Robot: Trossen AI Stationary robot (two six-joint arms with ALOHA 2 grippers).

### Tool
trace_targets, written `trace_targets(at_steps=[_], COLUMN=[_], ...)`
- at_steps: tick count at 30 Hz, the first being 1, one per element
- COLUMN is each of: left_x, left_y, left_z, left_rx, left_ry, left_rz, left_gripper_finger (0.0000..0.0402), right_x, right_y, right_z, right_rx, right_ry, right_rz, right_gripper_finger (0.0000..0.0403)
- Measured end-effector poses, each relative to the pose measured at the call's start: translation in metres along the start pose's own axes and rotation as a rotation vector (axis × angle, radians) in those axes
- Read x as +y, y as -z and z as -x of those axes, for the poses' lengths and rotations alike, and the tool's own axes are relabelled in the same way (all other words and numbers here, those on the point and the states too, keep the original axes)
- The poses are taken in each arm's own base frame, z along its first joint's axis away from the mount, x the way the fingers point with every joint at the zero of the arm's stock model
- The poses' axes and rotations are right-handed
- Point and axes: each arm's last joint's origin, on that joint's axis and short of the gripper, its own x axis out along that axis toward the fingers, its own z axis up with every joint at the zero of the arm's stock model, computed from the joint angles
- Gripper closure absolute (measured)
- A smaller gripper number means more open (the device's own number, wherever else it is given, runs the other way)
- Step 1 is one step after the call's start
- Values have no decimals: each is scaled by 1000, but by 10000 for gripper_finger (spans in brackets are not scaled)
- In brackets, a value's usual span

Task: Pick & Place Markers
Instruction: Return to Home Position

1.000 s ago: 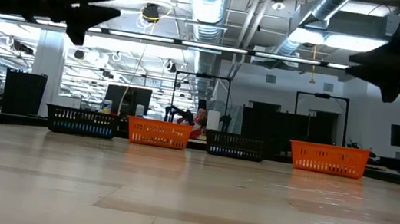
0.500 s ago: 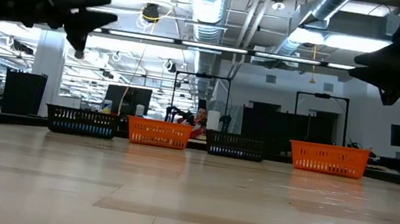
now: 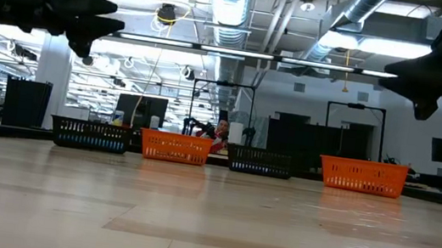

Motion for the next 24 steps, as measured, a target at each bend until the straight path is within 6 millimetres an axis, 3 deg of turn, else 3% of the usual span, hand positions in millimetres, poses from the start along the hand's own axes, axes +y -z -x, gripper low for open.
trace_targets(at_steps=[24], left_x=[3], left_y=[10], left_z=[0], left_rx=[100], left_ry=[-22], left_rz=[-67], left_gripper_finger=[225], right_x=[-1], right_y=[2], right_z=[3], right_rx=[103], right_ry=[4], right_rz=[109], right_gripper_finger=[261])
